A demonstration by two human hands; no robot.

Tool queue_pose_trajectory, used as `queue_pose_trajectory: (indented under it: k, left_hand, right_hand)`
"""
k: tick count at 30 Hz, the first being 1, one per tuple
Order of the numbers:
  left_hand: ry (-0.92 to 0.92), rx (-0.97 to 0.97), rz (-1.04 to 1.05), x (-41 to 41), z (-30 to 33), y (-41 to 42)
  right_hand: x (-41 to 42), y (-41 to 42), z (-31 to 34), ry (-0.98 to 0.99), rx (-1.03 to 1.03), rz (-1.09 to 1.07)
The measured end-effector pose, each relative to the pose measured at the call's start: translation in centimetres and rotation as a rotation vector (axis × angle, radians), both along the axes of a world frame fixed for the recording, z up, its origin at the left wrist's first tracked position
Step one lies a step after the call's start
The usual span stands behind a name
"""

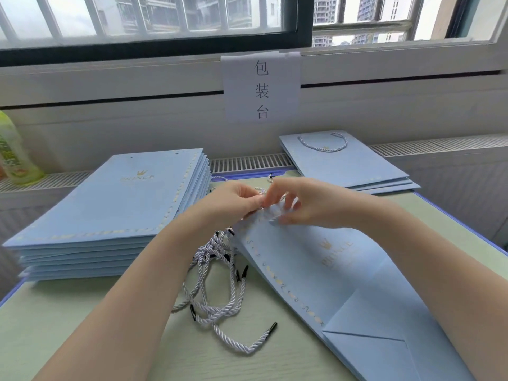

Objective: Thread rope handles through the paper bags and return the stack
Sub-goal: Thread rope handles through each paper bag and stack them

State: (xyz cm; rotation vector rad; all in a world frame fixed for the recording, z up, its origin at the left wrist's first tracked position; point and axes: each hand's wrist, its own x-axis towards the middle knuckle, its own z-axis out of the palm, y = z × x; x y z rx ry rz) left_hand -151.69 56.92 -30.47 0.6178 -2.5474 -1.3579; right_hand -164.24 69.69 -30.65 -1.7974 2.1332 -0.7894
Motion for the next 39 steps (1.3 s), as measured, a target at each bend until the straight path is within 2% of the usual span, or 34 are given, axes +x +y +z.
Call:
queue_pose_trajectory:
  k: [3,7,12,17,19,25,29,32,35,37,39]
  left_hand:
    - [-0.09,-0.124,-0.054,-0.2,-0.4,0.4]
    - [-0.086,-0.153,0.008,-0.6,-0.7,0.7]
    - [0.008,-0.104,0.154,-1.0,-0.6,1.2]
    - [0.065,-0.037,0.218,-0.8,-0.3,0.8]
    - [0.096,-0.059,0.247,-0.7,-0.1,0.7]
    - [0.167,-0.163,0.314,-0.5,-0.1,0.2]
    - [0.258,-0.198,0.418,-0.2,0.4,-0.2]
    - [0.325,-0.179,0.462,0.2,1.1,-0.6]
    - [0.351,-0.157,0.475,0.6,1.5,-1.1]
    - [0.38,-0.128,0.516,1.0,1.7,-1.7]
    - [0.451,-0.009,0.574,1.3,1.8,-2.2]
  right_hand:
    - [0.0,-0.4,-0.6,0.163,0.017,-0.06]
    - [-0.4,-0.3,0.1,0.34,0.002,-0.117]
    - [-0.9,0.8,1.2,0.286,-0.011,-0.123]
    - [-0.2,0.6,1.2,0.335,0.056,-0.173]
    - [0.2,0.6,1.2,0.204,-0.038,-0.189]
    - [0.4,1.2,3.1,-0.253,-0.566,-0.115]
    - [-0.7,1.8,4.0,-0.375,-0.883,-0.2]
    - [-1.2,1.9,4.1,-0.413,-1.0,-0.265]
    - [-1.5,1.6,3.7,-0.314,-0.941,-0.281]
    - [-1.8,1.6,3.3,-0.126,-0.828,-0.315]
    - [-2.4,1.5,2.6,0.075,-0.655,-0.373]
